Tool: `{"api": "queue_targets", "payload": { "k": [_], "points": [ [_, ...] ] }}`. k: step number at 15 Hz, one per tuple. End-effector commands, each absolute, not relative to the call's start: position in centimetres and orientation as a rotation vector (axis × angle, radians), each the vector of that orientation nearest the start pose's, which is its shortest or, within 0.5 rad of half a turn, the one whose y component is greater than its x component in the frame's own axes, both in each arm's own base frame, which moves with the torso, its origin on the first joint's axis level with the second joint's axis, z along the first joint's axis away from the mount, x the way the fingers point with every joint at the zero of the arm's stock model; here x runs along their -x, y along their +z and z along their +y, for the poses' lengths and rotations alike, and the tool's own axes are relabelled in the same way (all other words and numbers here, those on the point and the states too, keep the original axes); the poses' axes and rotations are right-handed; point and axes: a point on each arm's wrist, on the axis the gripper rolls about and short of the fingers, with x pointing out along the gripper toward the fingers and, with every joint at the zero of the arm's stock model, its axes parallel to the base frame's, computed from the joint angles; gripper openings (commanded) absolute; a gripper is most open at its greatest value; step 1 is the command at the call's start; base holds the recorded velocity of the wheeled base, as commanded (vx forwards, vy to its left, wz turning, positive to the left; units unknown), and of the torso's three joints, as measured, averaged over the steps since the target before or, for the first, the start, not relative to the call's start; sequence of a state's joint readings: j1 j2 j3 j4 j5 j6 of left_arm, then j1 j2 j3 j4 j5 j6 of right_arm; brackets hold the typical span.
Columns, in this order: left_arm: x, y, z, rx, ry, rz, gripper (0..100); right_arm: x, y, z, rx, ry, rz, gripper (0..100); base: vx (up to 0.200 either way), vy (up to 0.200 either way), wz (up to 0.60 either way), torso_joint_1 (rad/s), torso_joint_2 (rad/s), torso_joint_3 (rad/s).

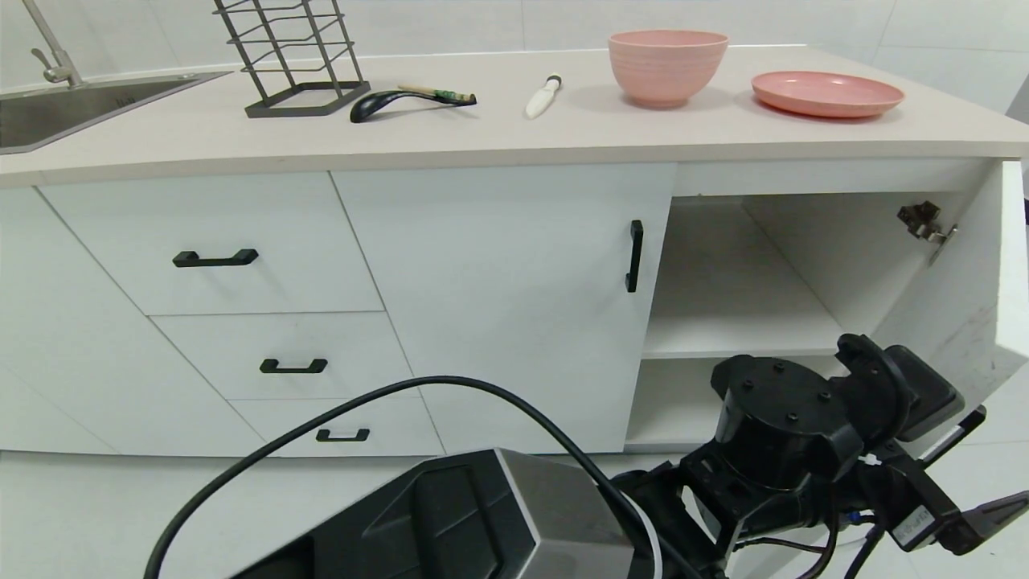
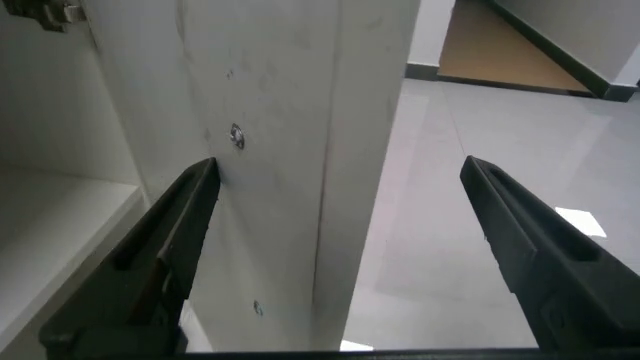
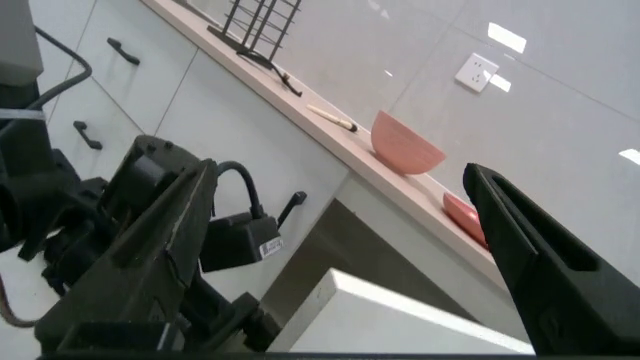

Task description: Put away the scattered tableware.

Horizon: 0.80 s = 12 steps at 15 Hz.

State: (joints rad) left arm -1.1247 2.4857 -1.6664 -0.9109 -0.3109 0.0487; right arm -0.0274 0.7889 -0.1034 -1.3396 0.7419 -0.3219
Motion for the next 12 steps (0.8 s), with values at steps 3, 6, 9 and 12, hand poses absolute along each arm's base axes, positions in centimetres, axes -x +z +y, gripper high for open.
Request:
{"api": "queue_targets", "payload": {
  "k": [3,6,9,12],
  "points": [
    [-20.6,10.6,-48.4,0.016,-1.460,-0.156,100,-4.8,22.7,1.4,0.560,0.580,-0.757,100,0.000,0.000,0.00,0.000,0.00,0.000],
    [-19.9,10.6,-50.0,0.042,-1.481,-0.208,100,-4.7,22.8,1.4,0.562,0.577,-0.765,100,0.000,0.000,0.00,0.000,0.00,0.000],
    [-18.7,10.6,-51.5,0.075,-1.545,-0.278,100,-4.5,22.8,1.4,0.565,0.575,-0.773,100,0.000,0.000,0.00,0.000,0.00,0.000],
    [-15.7,9.5,-52.9,0.085,-1.649,-0.293,100,-4.2,23.6,1.4,0.578,0.566,-0.808,100,0.000,0.000,0.00,0.000,0.00,0.000]
  ]
}}
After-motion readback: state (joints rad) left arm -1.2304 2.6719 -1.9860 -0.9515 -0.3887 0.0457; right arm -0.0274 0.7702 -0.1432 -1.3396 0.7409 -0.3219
